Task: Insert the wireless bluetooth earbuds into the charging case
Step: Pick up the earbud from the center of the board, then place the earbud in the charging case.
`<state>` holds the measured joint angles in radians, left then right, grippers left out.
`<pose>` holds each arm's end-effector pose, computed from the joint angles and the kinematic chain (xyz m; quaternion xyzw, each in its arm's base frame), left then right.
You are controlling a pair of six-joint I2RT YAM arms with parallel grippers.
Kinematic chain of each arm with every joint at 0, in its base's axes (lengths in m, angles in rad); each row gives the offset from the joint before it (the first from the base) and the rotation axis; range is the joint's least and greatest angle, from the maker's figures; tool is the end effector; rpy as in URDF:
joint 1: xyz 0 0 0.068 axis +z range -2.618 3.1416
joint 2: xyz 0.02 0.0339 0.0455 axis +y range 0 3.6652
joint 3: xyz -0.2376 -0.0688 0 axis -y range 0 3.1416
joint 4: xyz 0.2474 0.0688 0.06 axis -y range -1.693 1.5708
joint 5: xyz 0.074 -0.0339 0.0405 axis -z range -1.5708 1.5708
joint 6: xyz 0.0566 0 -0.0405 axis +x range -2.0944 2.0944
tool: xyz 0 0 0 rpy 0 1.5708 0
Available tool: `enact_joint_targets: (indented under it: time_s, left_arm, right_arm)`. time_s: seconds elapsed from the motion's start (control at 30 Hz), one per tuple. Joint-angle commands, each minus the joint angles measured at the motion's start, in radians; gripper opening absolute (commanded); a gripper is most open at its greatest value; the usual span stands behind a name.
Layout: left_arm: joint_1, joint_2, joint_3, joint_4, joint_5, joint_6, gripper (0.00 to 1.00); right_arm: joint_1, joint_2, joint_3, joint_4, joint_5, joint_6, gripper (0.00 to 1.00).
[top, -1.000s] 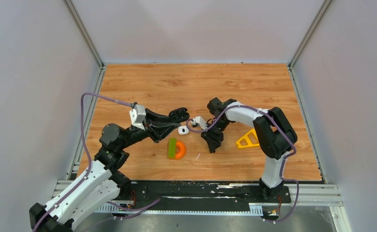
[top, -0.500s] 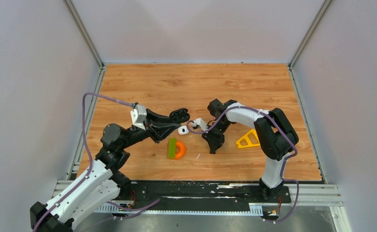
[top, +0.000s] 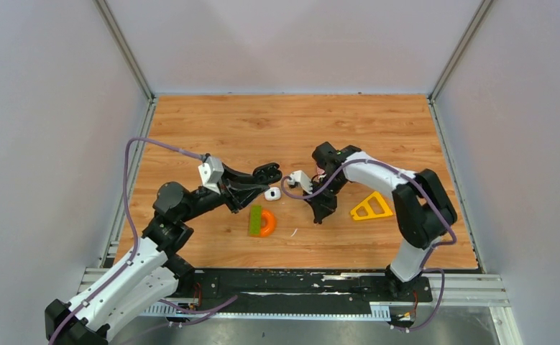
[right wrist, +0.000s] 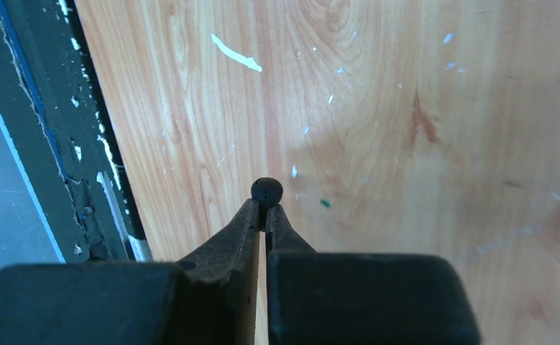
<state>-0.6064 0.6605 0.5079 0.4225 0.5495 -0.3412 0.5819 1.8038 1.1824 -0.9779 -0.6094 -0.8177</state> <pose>0.1507 -0.1405 0.3136 0.2911 0.5492 -0.4957 0.6066 0.2391 0.1961 0.1291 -0.6111 0.7324 0.2995 0.0218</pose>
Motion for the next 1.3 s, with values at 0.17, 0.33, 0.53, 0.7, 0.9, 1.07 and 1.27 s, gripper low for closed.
enact_joint_targets:
  time_s: [0.17, 0.33, 0.53, 0.7, 0.9, 1.07, 1.27]
  left_arm:
    - [0.003, 0.074, 0.104, -0.260, -0.101, 0.273, 0.00]
    - [0.002, 0.117, 0.080, -0.279, -0.099, 0.340, 0.00]
    - [0.000, 0.173, 0.031, -0.198, 0.034, 0.332, 0.00]
    - [-0.022, 0.186, 0.021, -0.188, 0.055, 0.336, 0.00]
    - [-0.035, 0.204, 0.020, -0.181, 0.097, 0.329, 0.00]
    - [-0.042, 0.217, 0.019, -0.169, 0.125, 0.324, 0.00]
    - [-0.053, 0.220, 0.020, -0.165, 0.143, 0.324, 0.00]
  right_arm:
    - [0.012, -0.407, 0.019, -0.176, 0.087, -0.100, 0.00]
    - [0.102, -0.535, 0.086, -0.272, 0.085, -0.133, 0.00]
    - [0.178, -0.453, 0.285, -0.385, 0.048, -0.150, 0.01]
    - [0.228, -0.362, 0.442, -0.392, 0.070, -0.161, 0.00]
    - [0.318, -0.299, 0.514, -0.338, 0.177, -0.147, 0.00]
    - [0.325, -0.279, 0.562, -0.325, 0.195, -0.147, 0.00]
    - [0.326, -0.273, 0.570, -0.308, 0.221, -0.140, 0.00]
